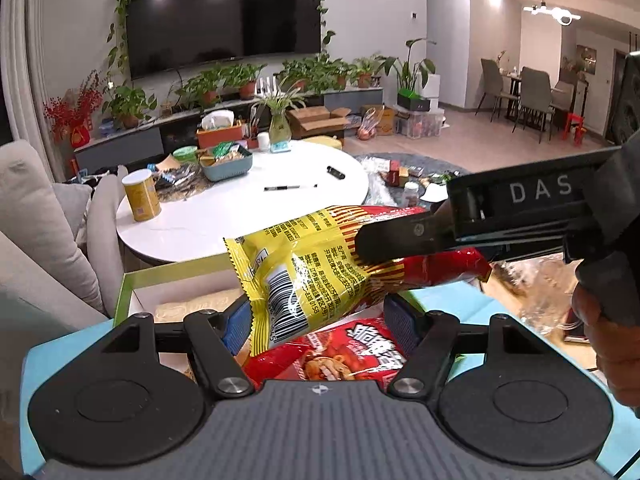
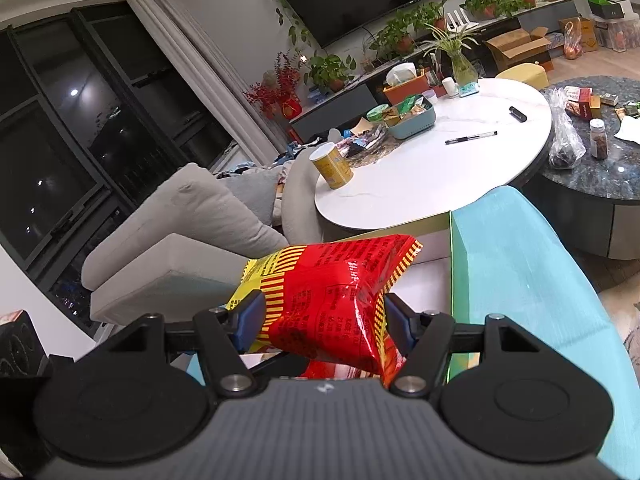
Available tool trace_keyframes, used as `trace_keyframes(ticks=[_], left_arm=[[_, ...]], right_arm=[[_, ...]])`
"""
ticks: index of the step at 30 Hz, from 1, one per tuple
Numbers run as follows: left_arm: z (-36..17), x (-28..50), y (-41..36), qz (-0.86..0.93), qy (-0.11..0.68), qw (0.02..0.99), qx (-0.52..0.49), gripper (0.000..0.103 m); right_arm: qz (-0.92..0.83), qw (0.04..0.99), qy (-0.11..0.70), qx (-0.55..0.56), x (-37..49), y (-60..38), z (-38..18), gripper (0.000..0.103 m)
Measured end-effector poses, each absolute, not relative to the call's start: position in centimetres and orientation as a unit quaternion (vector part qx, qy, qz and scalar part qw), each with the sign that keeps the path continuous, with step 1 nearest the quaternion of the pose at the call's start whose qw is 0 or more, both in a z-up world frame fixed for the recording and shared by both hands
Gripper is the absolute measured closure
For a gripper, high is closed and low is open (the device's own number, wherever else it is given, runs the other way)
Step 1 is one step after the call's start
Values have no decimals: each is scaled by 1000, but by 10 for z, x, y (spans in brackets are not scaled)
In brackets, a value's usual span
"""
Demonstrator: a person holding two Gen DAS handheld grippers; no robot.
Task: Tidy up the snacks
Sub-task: 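Carry the red-and-yellow chip bag over the green box, then open the right tool to drop the chip bag into the box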
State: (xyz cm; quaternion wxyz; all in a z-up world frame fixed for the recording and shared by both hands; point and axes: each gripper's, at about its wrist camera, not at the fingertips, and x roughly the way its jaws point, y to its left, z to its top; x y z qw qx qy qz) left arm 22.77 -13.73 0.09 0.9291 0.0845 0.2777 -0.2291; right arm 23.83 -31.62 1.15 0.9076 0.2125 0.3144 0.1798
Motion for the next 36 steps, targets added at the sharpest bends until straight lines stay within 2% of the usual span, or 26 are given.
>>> trace_keyframes(ticks=[5, 14, 22, 25, 36], left_arm=[[-18, 251, -138, -227, 293, 925, 78, 37], [-47, 270, -130, -190, 304, 930, 80, 30], [-34, 253, -118, -189, 291, 935, 73, 26], [-26, 243, -115, -194, 282, 937, 72, 23], [6, 191, -101, -195, 255, 945, 66, 20]], right_arm=[[175, 904, 326, 215, 258, -318, -3, 55], [116, 918, 321, 203, 268, -327, -27, 54], [127, 915, 321, 206, 246, -327, -17, 54], [134, 916, 320, 201, 242, -319, -10, 51], [169, 909, 310, 221, 204, -307, 21, 46]])
